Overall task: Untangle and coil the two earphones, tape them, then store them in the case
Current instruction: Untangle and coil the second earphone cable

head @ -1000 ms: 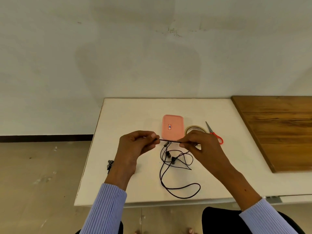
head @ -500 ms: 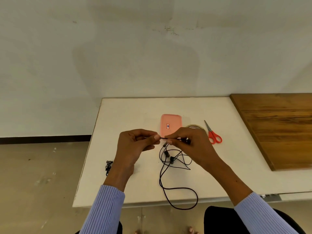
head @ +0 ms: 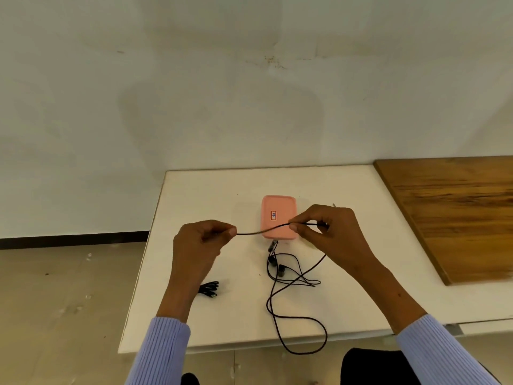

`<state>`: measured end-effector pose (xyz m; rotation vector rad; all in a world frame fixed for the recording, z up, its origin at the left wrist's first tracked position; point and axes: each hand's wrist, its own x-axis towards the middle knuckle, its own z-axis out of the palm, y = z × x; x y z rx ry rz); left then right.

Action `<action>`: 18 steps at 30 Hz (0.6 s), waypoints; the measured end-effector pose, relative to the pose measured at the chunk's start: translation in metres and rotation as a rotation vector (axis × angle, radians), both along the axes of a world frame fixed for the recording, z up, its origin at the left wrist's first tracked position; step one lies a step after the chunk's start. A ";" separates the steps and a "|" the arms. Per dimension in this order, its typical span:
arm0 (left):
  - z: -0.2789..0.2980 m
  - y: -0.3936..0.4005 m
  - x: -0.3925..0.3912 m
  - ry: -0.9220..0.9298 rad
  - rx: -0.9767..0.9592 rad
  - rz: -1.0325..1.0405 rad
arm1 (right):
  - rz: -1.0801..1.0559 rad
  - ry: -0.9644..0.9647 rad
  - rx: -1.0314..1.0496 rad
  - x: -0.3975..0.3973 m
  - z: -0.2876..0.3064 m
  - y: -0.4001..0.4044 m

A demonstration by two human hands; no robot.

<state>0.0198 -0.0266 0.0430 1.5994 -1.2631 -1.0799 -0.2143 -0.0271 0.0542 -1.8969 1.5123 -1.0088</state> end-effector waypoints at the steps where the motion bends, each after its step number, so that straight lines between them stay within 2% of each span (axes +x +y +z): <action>1: -0.002 0.001 -0.002 -0.129 -0.058 -0.034 | 0.008 0.048 -0.013 0.001 -0.001 -0.001; 3: -0.003 0.003 -0.010 -0.245 -0.199 -0.113 | 0.025 0.144 -0.012 0.004 -0.004 -0.003; 5: -0.001 0.005 -0.021 -0.194 -0.280 -0.202 | 0.054 0.220 -0.018 0.008 -0.006 -0.003; 8: -0.001 0.007 -0.037 -0.131 -0.304 -0.296 | 0.091 0.240 -0.038 0.014 -0.006 -0.002; 12: -0.003 0.008 -0.046 -0.131 -0.334 -0.231 | 0.111 0.235 -0.016 0.017 -0.009 -0.003; 18: -0.005 0.004 -0.041 -0.228 -0.446 -0.125 | 0.109 0.062 0.041 0.011 -0.008 -0.002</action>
